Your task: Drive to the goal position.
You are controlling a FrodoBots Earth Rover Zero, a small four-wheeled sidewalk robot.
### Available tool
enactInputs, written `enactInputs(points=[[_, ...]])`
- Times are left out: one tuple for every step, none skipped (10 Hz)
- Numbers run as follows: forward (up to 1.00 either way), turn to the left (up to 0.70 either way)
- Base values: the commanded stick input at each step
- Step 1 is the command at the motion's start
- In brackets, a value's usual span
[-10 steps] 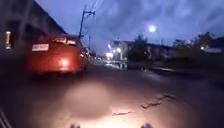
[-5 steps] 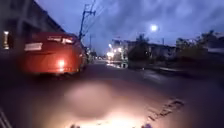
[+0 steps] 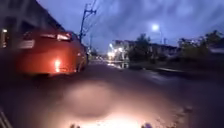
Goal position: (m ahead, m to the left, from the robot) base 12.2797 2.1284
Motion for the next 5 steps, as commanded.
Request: enactInputs(points=[[0.50,0.00],[0.50,0.00],[0.20,0.00],[0.00,0.00],[0.00,0.00]])
